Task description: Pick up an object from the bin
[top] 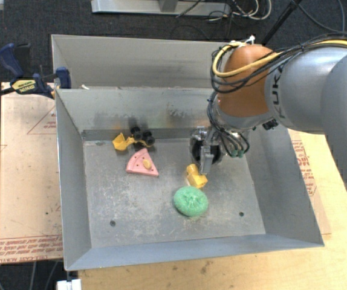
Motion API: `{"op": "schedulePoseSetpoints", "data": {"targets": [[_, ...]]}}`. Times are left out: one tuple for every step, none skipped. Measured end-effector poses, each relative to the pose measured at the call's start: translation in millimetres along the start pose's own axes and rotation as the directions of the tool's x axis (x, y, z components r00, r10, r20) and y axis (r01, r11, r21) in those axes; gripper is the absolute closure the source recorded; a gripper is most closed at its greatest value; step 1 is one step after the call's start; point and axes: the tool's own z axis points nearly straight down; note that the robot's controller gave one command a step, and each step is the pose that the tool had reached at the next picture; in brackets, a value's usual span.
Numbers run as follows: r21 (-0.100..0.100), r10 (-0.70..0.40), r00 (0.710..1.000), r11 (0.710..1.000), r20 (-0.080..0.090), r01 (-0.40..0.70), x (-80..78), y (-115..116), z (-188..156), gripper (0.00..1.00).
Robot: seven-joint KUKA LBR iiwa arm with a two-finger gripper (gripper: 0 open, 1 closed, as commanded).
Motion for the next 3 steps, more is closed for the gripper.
{"op": "schedulePoseSetpoints", "data": {"targets": [[-0.001,-0.007,1.0,1.0,-0.002,0.007,-0.5,6,6,1.0],[-0.001,-0.008,1.0,1.0,-0.002,0.008,-0.5,6,6,1.0],[-0.001,-0.019,1.0,1.0,-0.003,0.019,20.0,14,-129,1.0]]}}
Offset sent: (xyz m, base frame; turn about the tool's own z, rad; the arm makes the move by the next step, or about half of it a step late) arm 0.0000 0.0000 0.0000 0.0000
